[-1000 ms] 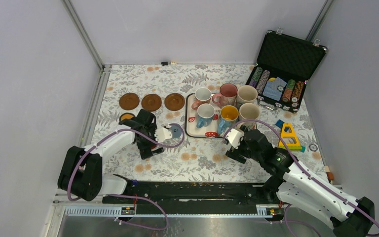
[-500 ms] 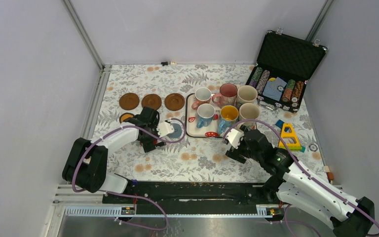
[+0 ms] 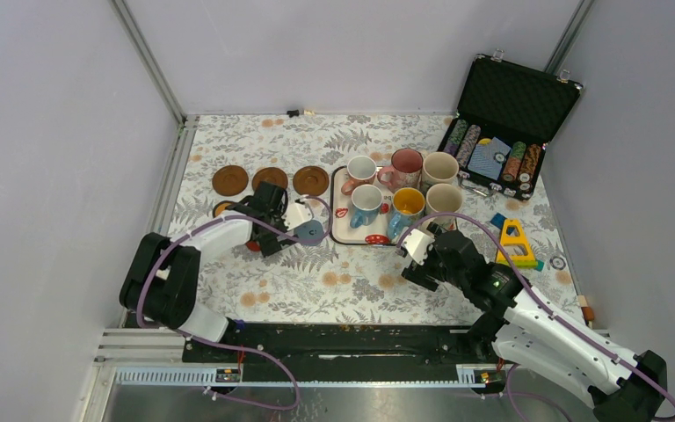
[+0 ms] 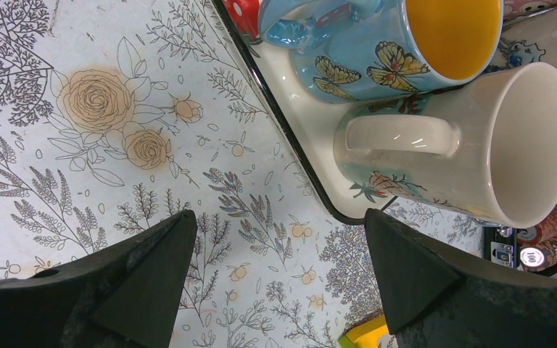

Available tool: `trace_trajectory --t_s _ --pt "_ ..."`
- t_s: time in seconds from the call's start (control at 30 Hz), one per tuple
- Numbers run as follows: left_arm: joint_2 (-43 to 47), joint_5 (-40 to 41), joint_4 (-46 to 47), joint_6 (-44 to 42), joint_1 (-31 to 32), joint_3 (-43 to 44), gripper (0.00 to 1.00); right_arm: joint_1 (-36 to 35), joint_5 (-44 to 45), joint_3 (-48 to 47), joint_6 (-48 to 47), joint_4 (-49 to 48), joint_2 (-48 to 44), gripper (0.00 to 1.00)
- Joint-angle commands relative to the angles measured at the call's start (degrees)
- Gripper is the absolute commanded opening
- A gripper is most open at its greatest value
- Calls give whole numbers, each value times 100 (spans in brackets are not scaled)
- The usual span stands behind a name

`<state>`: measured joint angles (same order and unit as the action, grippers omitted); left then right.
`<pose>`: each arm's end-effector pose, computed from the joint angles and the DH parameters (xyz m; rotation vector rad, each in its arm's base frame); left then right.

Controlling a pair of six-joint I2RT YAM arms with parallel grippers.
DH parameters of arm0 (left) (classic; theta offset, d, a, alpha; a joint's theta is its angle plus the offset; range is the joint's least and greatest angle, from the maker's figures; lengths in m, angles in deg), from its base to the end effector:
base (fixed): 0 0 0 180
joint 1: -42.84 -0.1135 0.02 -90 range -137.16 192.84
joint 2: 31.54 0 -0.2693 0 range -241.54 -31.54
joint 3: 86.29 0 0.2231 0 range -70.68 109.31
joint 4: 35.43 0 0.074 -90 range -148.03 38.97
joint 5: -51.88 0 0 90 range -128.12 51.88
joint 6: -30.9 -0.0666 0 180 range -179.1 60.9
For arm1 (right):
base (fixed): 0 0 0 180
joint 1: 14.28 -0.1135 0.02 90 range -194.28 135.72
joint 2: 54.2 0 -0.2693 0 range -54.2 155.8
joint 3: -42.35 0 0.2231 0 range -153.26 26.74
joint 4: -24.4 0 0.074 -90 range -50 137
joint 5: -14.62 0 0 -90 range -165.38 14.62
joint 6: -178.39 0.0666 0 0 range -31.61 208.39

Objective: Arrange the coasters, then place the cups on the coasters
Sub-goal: Move the coaster to the center of the board.

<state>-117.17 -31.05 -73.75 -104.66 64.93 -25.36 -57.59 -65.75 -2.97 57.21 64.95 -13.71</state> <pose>0.2493 -0.0923 0.1639 1.4645 2.2572 0.2940 0.1174 0.0954 0.2256 -1.2461 1.7947 -0.0646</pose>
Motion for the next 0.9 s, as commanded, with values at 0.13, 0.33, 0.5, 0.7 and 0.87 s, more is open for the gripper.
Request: trace_trajectory --t_s 0.13,0.33,0.5,0.7,0.87 --pt "868 -882 -508 -48 -8 -11 99 59 56 -13 7 -146 -54 93" --pt "1054 101 -228 -496 -16 -521 99 54 46 -17 2 -145 -100 93" --pt "816 330 35 -369 -12 -571 99 56 66 -23 17 -136 -142 93" --pt "497 104 116 -66 -3 -409 99 52 130 -14 22 -141 -155 93" --pt "-55 104 521 209 -1 -418 99 54 216 34 -17 -187 -180 93"
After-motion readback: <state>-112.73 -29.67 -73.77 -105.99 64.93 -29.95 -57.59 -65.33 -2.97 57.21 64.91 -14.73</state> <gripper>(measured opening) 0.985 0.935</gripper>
